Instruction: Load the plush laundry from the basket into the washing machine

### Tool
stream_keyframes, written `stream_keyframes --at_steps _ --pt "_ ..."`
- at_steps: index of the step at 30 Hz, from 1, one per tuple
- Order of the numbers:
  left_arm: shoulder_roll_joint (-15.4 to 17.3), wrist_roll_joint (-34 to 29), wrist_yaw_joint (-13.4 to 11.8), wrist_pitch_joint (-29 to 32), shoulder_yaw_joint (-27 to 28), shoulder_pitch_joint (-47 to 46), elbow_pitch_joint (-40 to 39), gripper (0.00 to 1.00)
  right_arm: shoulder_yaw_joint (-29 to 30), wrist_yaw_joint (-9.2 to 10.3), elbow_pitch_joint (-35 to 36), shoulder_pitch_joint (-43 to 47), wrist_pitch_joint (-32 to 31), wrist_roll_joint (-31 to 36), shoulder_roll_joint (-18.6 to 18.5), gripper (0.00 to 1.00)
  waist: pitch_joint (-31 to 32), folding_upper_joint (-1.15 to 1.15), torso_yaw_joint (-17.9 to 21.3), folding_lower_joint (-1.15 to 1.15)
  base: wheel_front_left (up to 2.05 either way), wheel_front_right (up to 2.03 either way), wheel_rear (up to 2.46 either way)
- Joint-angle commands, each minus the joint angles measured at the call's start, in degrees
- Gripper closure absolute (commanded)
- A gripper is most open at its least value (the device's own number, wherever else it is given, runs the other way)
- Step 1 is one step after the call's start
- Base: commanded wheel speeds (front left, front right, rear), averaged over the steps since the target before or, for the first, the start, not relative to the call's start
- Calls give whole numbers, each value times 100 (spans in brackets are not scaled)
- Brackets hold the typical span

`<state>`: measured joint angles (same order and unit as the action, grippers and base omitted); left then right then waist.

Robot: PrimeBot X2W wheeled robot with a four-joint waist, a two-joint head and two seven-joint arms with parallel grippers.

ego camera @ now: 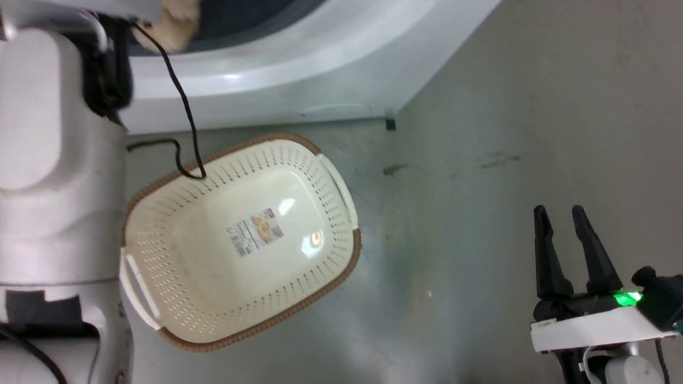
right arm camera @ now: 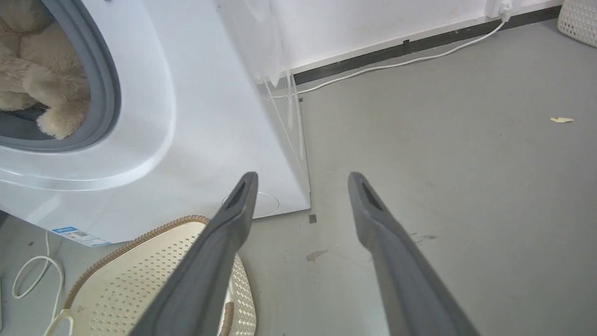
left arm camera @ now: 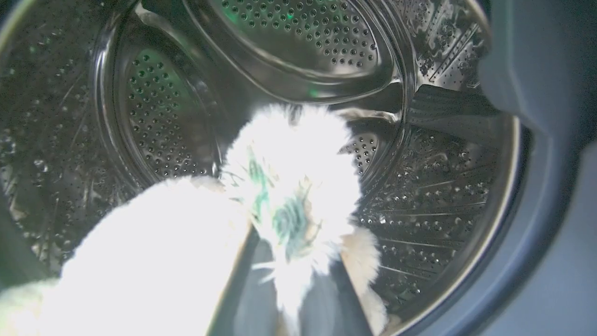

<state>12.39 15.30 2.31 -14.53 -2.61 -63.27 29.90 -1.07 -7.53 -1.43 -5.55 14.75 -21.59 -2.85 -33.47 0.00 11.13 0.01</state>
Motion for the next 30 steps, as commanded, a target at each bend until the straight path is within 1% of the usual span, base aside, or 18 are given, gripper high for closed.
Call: stream_keyframes --at_steps 1,12,20,25,26,27,28,30 --pt "39 -65 35 -47 45 -181 -90 100 5 4 52 -99 25 -38 -3 0 -234 0 166 -1 0 0 0" --pt "165 -295 114 -47 222 -849 -230 100 -60 4 220 -126 25 -95 -3 0 -687 0 373 -1 0 0 0" --pt "424 -506 149 -47 210 -1308 -67 100 -109 4 318 -100 25 -126 -3 0 -924 0 540 -1 0 0 0" --pt "573 -560 126 -43 216 -1560 156 100 -132 4 376 -71 25 -136 -3 0 -1029 0 649 -1 0 0 0" --pt "662 -585 112 -29 219 -1695 268 100 -148 4 390 -46 25 -152 -3 0 -1080 0 725 -1 0 0 0" --pt "662 -585 112 -29 219 -1695 268 100 -148 4 390 -46 25 -152 -3 0 -1080 0 725 -1 0 0 0" --pt "733 -611 105 -17 208 -1829 353 100 -159 4 404 -19 25 -178 -3 0 -1135 0 783 -1 0 0 0" --pt "765 -625 103 -14 199 -1891 385 100 -176 4 414 -5 25 -189 -3 0 -1162 0 811 -1 0 0 0"
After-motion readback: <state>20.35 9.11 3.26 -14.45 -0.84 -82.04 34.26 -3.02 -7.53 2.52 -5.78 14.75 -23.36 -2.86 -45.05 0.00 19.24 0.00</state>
